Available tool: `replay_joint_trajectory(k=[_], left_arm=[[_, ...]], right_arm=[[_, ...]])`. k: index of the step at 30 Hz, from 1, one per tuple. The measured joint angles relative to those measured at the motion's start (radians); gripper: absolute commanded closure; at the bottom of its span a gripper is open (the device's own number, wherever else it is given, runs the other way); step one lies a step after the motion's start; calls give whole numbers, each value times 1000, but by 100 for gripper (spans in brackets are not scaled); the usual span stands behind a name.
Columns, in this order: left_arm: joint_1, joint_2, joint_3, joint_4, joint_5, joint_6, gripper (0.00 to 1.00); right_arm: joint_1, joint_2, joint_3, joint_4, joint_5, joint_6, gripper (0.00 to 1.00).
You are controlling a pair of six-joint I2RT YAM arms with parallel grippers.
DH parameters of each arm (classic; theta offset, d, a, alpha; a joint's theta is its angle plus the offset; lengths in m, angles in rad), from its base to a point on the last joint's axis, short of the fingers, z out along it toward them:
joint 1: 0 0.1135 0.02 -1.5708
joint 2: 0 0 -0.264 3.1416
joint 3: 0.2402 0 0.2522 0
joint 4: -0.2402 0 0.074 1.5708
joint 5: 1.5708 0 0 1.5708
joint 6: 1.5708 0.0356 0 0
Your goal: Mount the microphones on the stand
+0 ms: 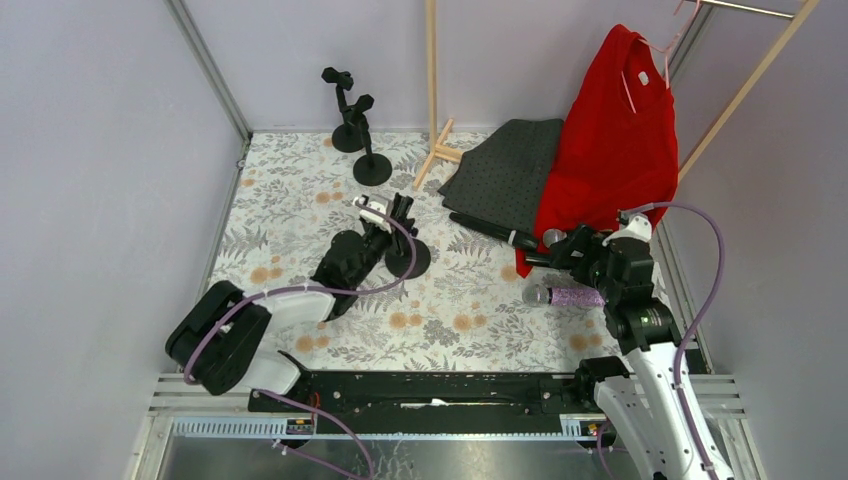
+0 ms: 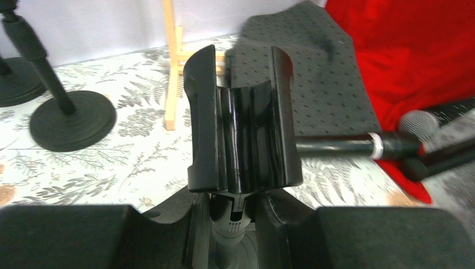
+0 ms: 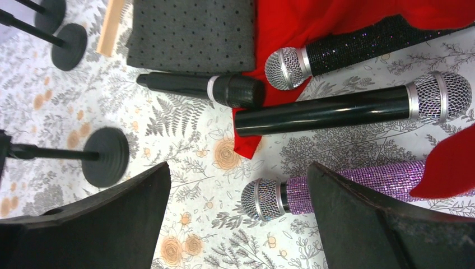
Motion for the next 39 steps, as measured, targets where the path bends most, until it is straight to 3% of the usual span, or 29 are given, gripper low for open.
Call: replay_joint_trajectory(k=[10, 22, 39], left_arm=[[-6, -190, -152, -23, 233, 8, 100], [-67, -211, -174, -11, 476, 56, 100], [-99, -184, -172, 40, 561, 108, 100]], right_arm=[[0, 11, 6, -28, 31, 59, 3], [0, 47, 59, -74, 30, 103, 3], [0, 185, 115, -114, -50, 124, 2]])
